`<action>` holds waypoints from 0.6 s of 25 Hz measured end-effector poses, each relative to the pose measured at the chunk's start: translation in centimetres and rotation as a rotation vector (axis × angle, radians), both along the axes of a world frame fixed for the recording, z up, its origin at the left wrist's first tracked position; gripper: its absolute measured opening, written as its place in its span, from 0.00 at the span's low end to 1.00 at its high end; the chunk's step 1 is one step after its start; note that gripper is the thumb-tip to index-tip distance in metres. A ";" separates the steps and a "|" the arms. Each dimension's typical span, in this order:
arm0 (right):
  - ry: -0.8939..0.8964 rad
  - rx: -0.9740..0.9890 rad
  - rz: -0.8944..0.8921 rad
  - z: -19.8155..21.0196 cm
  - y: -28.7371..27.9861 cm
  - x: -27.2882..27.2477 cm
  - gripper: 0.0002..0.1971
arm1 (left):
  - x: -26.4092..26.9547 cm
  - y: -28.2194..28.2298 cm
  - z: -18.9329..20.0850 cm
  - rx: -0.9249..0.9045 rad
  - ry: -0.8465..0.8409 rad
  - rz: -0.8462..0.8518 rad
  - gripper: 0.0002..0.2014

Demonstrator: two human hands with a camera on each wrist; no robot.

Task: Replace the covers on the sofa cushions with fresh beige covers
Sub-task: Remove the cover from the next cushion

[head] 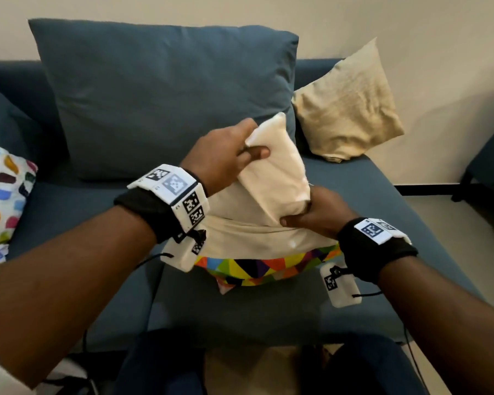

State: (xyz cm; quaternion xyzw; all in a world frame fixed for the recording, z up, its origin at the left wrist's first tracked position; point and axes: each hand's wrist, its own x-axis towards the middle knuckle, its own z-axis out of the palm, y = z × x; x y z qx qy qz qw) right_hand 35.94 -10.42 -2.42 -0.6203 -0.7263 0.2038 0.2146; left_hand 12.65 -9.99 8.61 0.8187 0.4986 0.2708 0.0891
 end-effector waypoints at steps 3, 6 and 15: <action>0.453 0.226 -0.026 2.7 -0.5 -1.0 0.51 | 2.3 -0.5 -1.2 -0.009 -0.092 -0.154 0.16; 0.411 0.579 -0.063 5.2 -1.4 -2.1 0.56 | 2.8 -0.6 -3.0 -0.032 -0.343 -0.237 0.13; 0.250 0.308 -0.203 7.5 -4.1 4.8 0.19 | -0.1 1.2 -16.2 -0.403 -0.821 0.384 0.36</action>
